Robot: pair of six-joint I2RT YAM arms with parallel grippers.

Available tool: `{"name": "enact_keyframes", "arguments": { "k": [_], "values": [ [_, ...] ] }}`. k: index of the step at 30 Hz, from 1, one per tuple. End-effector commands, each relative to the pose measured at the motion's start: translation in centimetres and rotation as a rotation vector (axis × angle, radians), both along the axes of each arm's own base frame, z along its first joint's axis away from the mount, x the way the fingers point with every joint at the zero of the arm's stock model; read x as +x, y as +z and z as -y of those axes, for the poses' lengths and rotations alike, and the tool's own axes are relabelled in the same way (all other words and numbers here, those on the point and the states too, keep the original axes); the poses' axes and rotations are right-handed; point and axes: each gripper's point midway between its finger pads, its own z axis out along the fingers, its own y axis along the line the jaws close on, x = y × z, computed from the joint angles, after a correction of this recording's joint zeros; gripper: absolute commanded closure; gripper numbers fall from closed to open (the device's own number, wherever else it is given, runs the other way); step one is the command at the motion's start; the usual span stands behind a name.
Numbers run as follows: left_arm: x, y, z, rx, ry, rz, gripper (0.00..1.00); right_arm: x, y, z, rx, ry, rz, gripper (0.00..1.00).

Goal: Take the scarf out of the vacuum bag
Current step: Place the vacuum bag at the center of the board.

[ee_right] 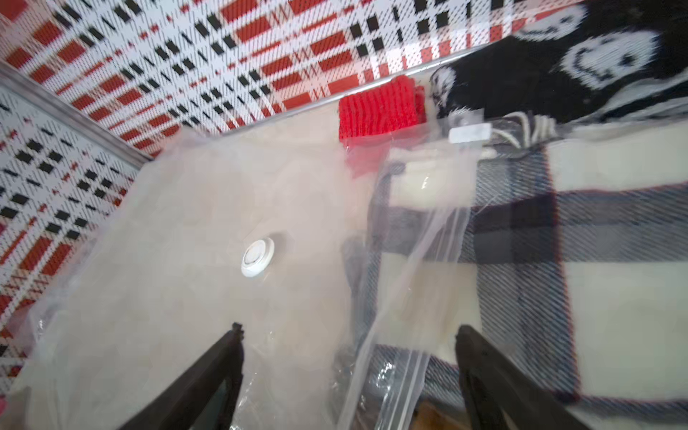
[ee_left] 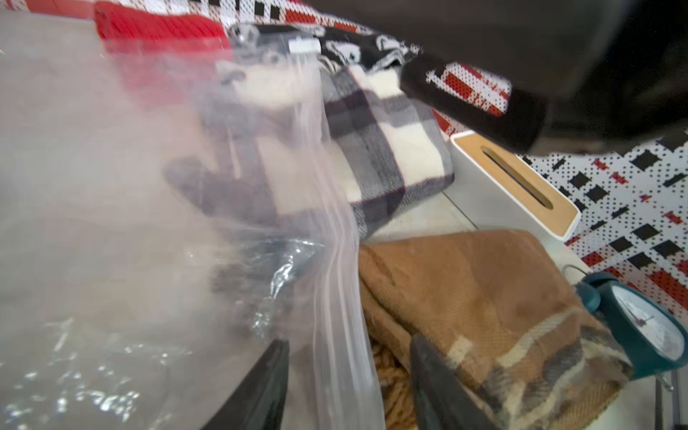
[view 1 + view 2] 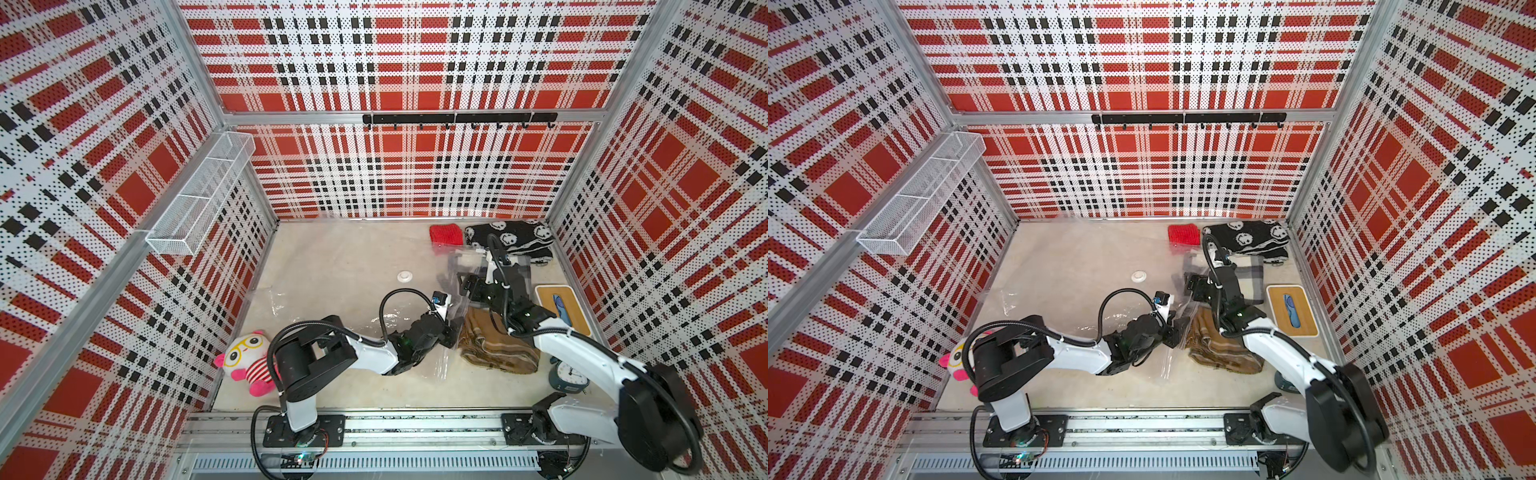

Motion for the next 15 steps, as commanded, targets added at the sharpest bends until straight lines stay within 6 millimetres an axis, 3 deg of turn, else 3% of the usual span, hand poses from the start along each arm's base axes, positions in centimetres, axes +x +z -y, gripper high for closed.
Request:
{"name": "enact_keyframes", "arguments": {
  "k": [1,4,6,8,11,15],
  "values": [
    [-0.1,0.1,1.6,-0.072,-0.033,-0.009,0.46,2.0,-1.1,-1.4,0.028,0.085,-0.006,0.23],
    [-0.4,-1.8,1.5,-0.081,-0.036,-0.04,0.49,3.5,-3.6,-2.1,0.084,0.135,-0.068,0.44],
    [-0.6,-2.7,1.3,-0.097,-0.033,-0.056,0.49,4.3,-5.1,-2.1,0.092,0.14,-0.091,0.52],
    [-0.7,-3.6,1.5,-0.097,-0.038,-0.076,0.49,5.0,-6.6,-1.9,0.087,0.132,-0.122,0.56],
    [-0.6,-3.2,1.3,-0.102,-0.032,-0.062,0.51,5.5,-8.2,-1.8,0.077,0.127,-0.163,0.6],
    [-0.3,-1.6,0.0,-0.118,0.006,-0.038,0.51,5.1,-7.4,-1.5,0.082,0.122,-0.13,0.62]
  ]
}}
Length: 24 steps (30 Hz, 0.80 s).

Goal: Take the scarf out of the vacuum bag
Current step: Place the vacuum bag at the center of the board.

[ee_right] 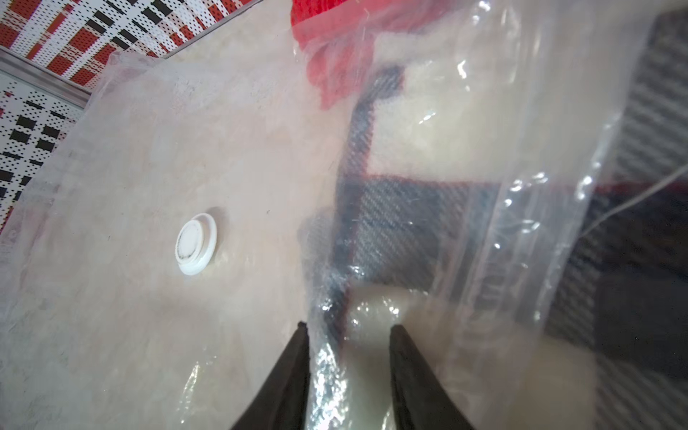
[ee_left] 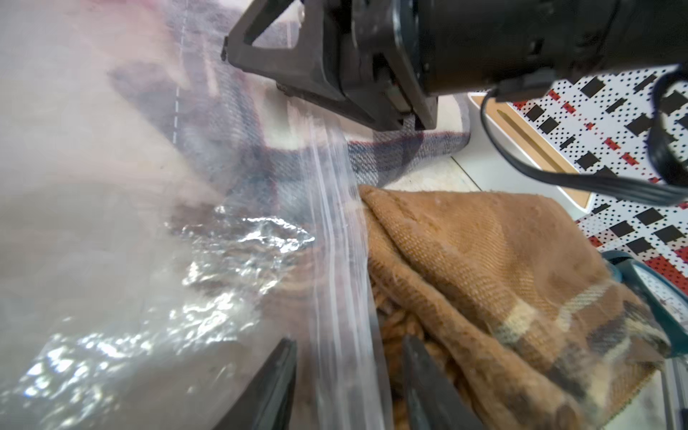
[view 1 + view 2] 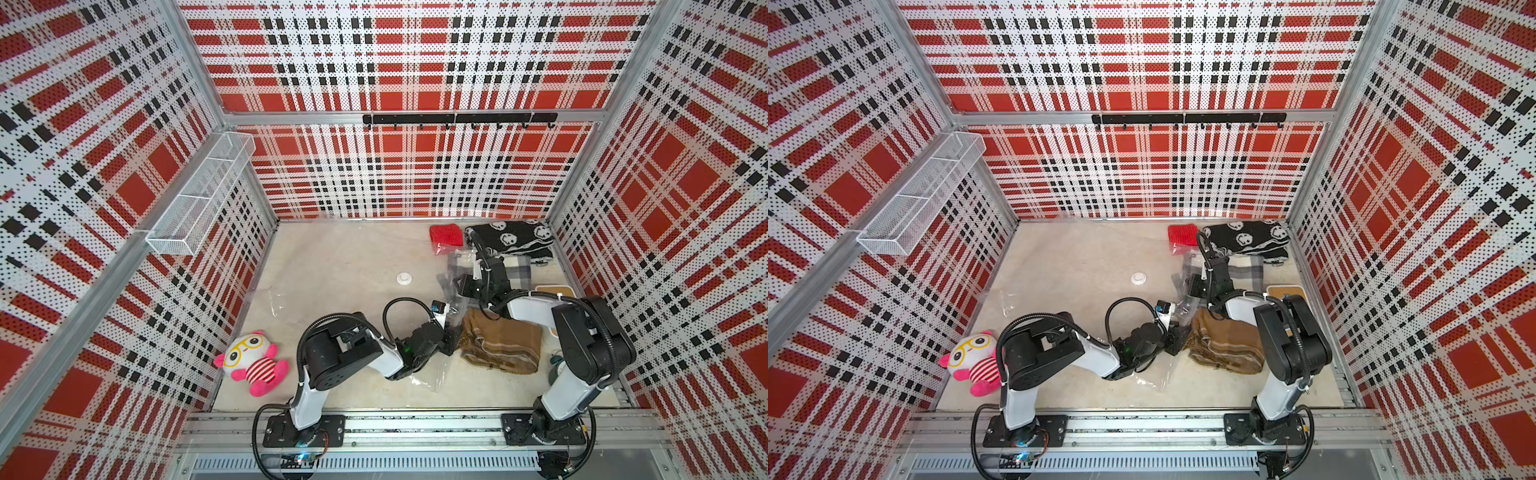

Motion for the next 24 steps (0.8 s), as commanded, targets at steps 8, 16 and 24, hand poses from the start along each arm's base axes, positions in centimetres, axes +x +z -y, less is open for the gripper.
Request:
{"name": "enact_keyframes", "arguments": {
  "k": [8,16,24],
  "values": [
    [1.0,2.5,-1.1,-0.118,0.084,0.045,0.51,0.7,1.2,0.0,0.015,0.002,0.064,0.57],
    [1.1,10.6,-3.1,-0.167,0.129,0.161,0.34,0.7,10.3,1.5,0.006,-0.045,0.214,0.38],
    [1.3,21.2,-12.8,-0.14,0.412,0.398,0.13,0.5,19.7,7.9,0.259,-0.176,0.45,0.08]
  ]
}}
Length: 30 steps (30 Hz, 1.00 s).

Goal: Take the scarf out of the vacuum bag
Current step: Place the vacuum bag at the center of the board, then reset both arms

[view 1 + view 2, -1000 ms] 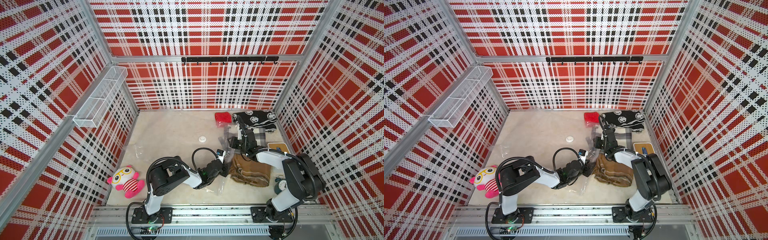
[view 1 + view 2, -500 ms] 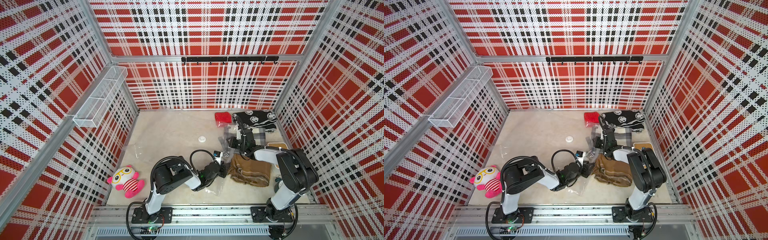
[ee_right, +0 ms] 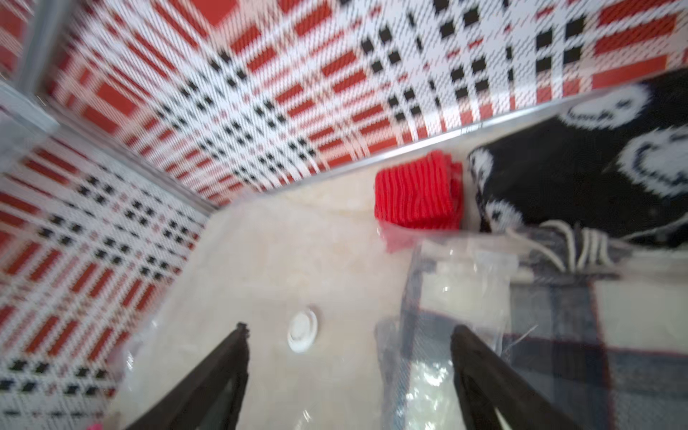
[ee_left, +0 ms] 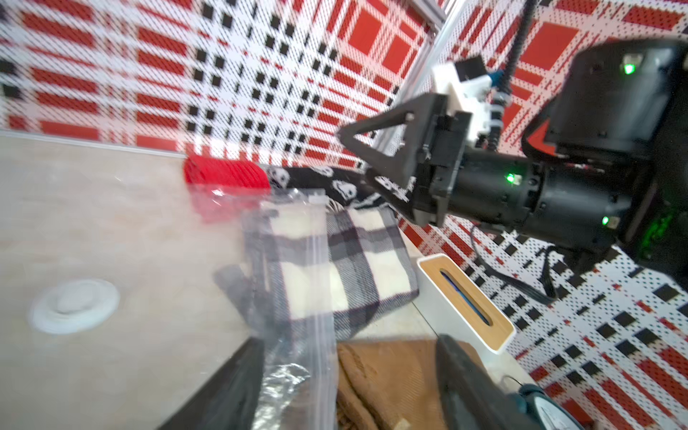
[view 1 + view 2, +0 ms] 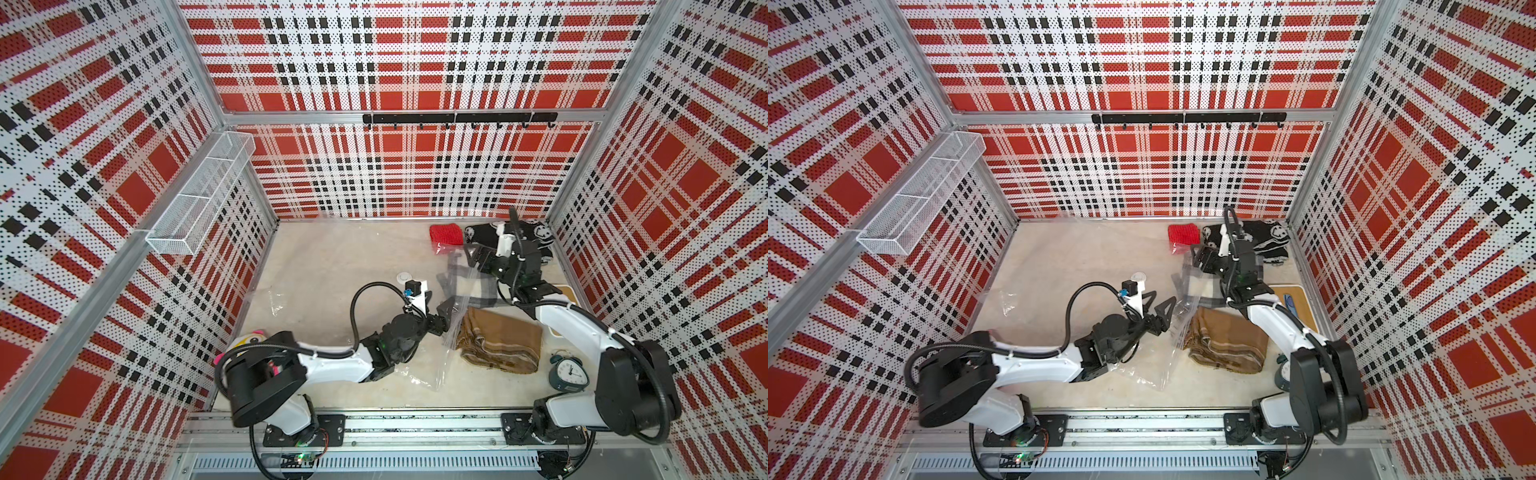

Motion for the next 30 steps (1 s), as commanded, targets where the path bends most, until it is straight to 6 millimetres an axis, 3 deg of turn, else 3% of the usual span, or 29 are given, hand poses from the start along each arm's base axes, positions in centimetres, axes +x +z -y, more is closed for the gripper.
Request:
{"name": "enact_keyframes", "arguments": {
  "k": [1,2,4,9,13,14,18,21,23,25,27,30],
  "values": [
    [1.0,4.4,-7.4,0.059,0.269,0.111,0.06,-0.4,3.0,4.0,0.132,-0.096,0.124,0.04],
    [1.8,5.3,-9.8,0.076,0.343,0.128,0.0,-0.4,3.2,5.7,0.152,-0.137,0.152,0.02],
    [3.7,5.9,-14.9,0.129,0.478,0.122,0.02,-0.1,2.5,8.3,0.117,-0.183,0.135,0.02],
    [4.9,5.1,-29.1,0.152,0.833,0.149,0.02,0.4,-4.8,14.7,-0.237,-0.422,-0.01,0.04],
    [5.3,2.0,-36.7,0.17,0.985,0.117,0.01,-1.6,-7.1,16.1,-0.421,-0.484,0.111,0.07],
    [5.4,1.1,-37.8,0.168,1.0,0.109,0.0,-2.3,-7.4,16.2,-0.457,-0.488,0.127,0.05],
    [6.2,-2.7,-39.8,0.26,1.067,0.063,0.03,-3.6,-8.3,16.1,-0.497,-0.468,0.113,0.05],
    [7.5,-4.6,-38.8,0.337,1.021,0.053,0.06,-3.7,-8.8,14.9,-0.481,-0.414,0.165,0.06],
    [7.7,-5.1,-38.5,0.353,1.017,0.067,0.05,-3.7,-9.4,14.4,-0.505,-0.406,0.169,0.06],
    [6.8,-5.2,-38.4,0.326,1.012,0.123,0.0,-4.1,-9.8,13.7,-0.529,-0.4,0.197,0.06],
    [6.1,-5.3,-38.8,0.299,1.014,0.172,0.02,-4.7,-10.3,13.5,-0.531,-0.417,0.231,0.05],
    [7.1,-6.2,-38.0,0.284,0.906,0.21,0.02,-4.8,-11.2,13.5,-0.527,-0.415,0.233,0.02]
  ]
}}
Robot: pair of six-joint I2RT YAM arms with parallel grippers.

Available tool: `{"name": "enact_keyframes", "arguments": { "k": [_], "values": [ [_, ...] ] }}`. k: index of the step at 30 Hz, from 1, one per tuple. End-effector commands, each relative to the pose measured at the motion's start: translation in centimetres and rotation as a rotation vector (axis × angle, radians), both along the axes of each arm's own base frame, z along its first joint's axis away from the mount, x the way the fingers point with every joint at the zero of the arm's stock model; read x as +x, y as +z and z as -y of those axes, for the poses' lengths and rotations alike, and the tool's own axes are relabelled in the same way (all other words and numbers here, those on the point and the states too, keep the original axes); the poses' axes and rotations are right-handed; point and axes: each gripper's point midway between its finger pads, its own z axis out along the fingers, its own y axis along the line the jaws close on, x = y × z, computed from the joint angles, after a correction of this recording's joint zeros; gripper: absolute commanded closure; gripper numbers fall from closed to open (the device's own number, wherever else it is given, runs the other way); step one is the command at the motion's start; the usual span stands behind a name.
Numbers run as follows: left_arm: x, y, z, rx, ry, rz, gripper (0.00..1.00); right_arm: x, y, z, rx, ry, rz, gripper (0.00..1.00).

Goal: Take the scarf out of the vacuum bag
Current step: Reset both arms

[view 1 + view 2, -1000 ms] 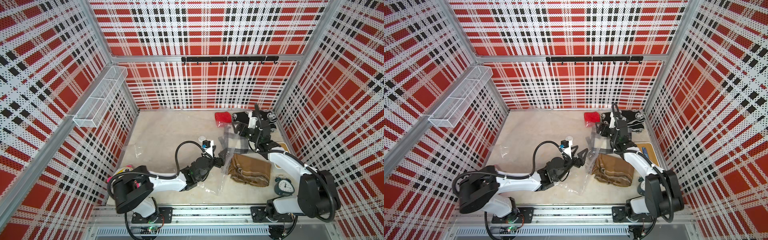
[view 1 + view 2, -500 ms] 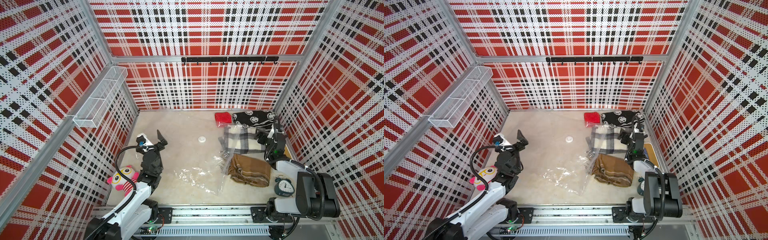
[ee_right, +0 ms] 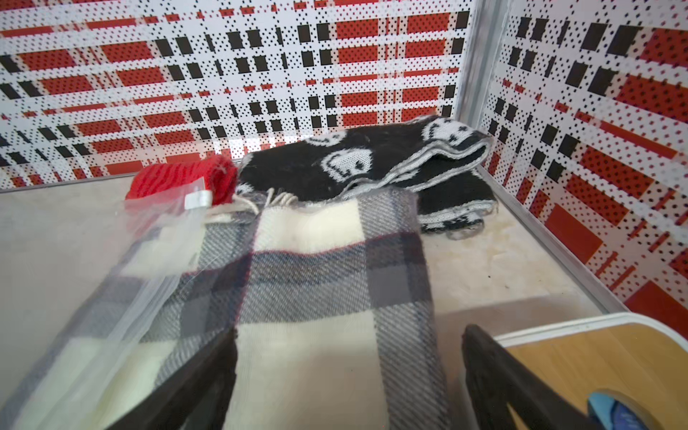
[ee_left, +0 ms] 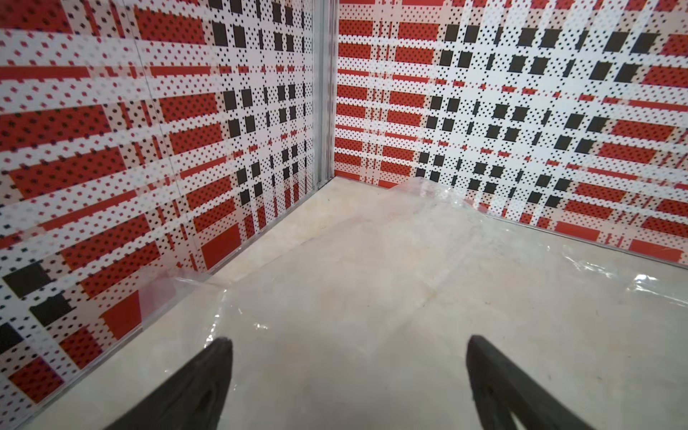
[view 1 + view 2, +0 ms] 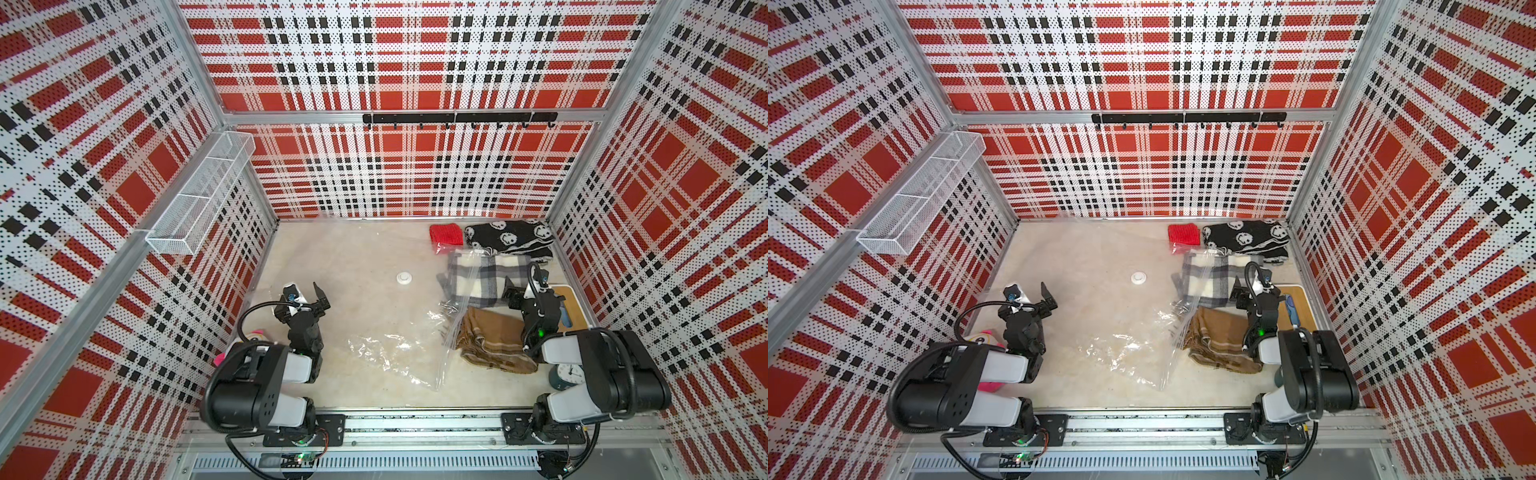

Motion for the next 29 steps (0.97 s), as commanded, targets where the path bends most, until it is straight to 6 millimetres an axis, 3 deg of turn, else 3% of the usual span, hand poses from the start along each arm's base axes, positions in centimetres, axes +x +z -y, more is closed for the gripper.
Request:
{"name": "enact_keyframes", "arguments": {
  "k": [1,3,7,29],
  "values": [
    [0.5,4.1,1.2,0.023,-0.117,0.203,0.02,0.1,2.0,0.3,-0.035,-0.019,0.085,0.02],
    [1.6,2.8,1.3,0.014,-0.119,0.113,0.02,0.4,2.2,0.7,-0.045,-0.047,0.111,0.0],
    [3.5,2.4,2.1,0.042,-0.131,0.064,0.02,0.6,2.1,0.7,-0.051,-0.058,0.098,0.0],
    [3.4,2.6,2.1,0.038,-0.136,0.082,0.02,1.0,1.9,-0.6,-0.081,0.002,0.071,0.0]
  ]
}}
